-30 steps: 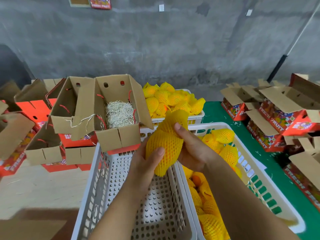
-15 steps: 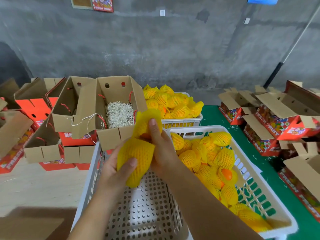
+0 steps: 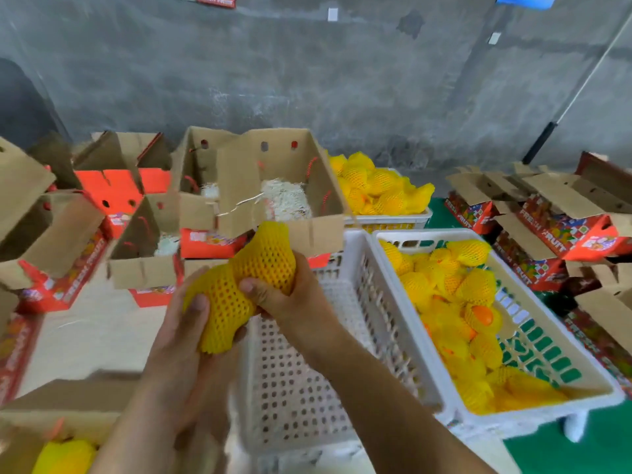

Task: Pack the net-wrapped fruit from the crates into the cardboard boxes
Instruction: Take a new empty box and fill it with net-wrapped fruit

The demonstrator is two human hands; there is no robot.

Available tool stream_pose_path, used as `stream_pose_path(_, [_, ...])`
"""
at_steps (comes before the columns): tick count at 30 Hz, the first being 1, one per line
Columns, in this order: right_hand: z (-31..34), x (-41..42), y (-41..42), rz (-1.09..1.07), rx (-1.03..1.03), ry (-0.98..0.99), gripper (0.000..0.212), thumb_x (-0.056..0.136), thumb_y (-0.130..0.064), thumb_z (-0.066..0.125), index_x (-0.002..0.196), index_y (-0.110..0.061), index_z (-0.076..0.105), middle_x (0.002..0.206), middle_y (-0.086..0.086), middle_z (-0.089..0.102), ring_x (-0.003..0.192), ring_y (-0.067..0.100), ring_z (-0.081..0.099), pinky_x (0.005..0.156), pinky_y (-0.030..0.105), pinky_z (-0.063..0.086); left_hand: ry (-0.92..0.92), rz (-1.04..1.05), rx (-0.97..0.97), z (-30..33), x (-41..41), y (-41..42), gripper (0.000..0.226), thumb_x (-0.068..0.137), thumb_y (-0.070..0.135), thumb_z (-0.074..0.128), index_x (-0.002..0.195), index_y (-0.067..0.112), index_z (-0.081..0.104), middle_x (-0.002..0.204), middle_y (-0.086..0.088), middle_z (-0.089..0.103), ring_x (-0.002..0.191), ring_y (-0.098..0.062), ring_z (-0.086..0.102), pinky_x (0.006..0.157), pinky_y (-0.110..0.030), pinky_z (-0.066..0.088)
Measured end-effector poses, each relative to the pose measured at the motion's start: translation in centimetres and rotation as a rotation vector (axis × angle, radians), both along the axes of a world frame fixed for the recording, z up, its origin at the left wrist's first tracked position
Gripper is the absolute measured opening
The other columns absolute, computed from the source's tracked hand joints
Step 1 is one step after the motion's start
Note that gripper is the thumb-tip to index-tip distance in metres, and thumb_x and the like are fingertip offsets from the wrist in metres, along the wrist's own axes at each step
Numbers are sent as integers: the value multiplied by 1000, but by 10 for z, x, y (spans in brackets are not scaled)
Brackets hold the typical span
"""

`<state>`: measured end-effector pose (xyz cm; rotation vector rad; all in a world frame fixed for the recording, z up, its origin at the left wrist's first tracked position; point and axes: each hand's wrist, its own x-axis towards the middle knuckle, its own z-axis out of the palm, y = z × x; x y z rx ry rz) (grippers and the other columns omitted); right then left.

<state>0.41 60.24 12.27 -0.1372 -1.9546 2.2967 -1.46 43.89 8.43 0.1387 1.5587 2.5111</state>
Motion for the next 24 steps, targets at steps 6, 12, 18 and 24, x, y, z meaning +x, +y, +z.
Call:
stream_pose_path(6, [-43, 12, -165, -63, 35, -83, 66, 85, -28, 84, 140, -27, 47, 122, 4, 67, 107, 19, 71, 78, 37, 63, -33, -140, -226, -30, 0, -180, 54, 81, 72, 71, 132, 60, 56, 133, 23, 65, 121, -4, 65, 85, -28, 61])
stream_pose_path(12, [-91, 49, -233, -213, 378, -244, 72, 66, -66, 79, 129, -48, 49, 109, -16, 69, 98, 4, 68, 82, 33, 56, -265, -124, -245, -58, -9, -264, 69, 58, 63, 91, 121, 48, 68, 119, 8, 71, 108, -19, 72, 73, -37, 61])
stream_pose_path(18, [-143, 56, -242, 108, 672, -747, 65, 69, -42, 81, 121, -37, 44, 105, -2, 68, 98, 19, 67, 87, 43, 57, -443, -109, -276, -86, 0, -280, 59, 71, 58, 81, 125, 51, 59, 127, 14, 63, 115, -17, 62, 86, -45, 60])
stream_pose_path(24, [-163, 29, -249, 337, 841, -1106, 113, 89, -65, 65, 159, 0, 7, 161, 21, 29, 146, 36, 35, 114, 36, 33, -492, -155, -357, -101, 5, -283, 51, 89, 45, 77, 133, 40, 51, 126, 14, 54, 109, -12, 56, 78, -37, 58])
